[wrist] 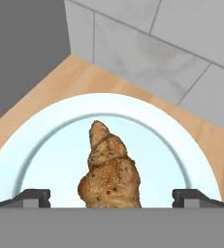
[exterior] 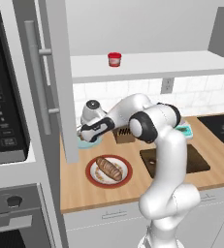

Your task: From the different types of pastries on the counter, select a croissant and place it on the cutting board. Then retrieve a jar of jam from the cabinet and place it alongside the croissant on the cutting board.

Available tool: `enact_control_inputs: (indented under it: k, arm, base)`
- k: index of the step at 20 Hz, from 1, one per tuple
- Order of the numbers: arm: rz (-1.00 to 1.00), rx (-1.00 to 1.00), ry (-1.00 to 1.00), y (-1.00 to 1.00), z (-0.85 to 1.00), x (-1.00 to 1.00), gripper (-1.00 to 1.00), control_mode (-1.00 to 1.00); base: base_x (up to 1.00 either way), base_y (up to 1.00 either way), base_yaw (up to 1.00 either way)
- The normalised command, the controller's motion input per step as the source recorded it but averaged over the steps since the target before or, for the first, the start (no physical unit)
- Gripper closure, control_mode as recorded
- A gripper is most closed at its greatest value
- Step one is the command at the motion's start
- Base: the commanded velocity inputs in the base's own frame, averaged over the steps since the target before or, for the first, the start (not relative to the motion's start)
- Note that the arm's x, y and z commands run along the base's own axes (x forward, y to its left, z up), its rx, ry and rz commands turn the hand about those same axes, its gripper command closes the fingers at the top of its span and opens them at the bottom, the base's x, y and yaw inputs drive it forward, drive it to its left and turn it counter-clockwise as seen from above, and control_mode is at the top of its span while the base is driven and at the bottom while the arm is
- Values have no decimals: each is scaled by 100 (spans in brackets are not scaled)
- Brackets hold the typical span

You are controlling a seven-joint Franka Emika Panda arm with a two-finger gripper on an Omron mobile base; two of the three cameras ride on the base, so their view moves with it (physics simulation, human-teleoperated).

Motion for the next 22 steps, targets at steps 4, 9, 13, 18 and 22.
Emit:
enact_control_inputs:
  k: [4,9,13,18,22]
  arm:
    - [0,0,0,16,-30,10,-100,-100]
    - [0,0,0,3,-30,43,-100,-100]
    - [0,0,0,4,-34,50,-100,-100]
    - [0,0,1,11,-23,23,100,-100]
    - [0,0,0,0,0,1,100,-100]
  base:
    - [0,0,0]
    - [0,0,0]
    - [0,0,0]
    - [0,0,0]
    - [0,0,0]
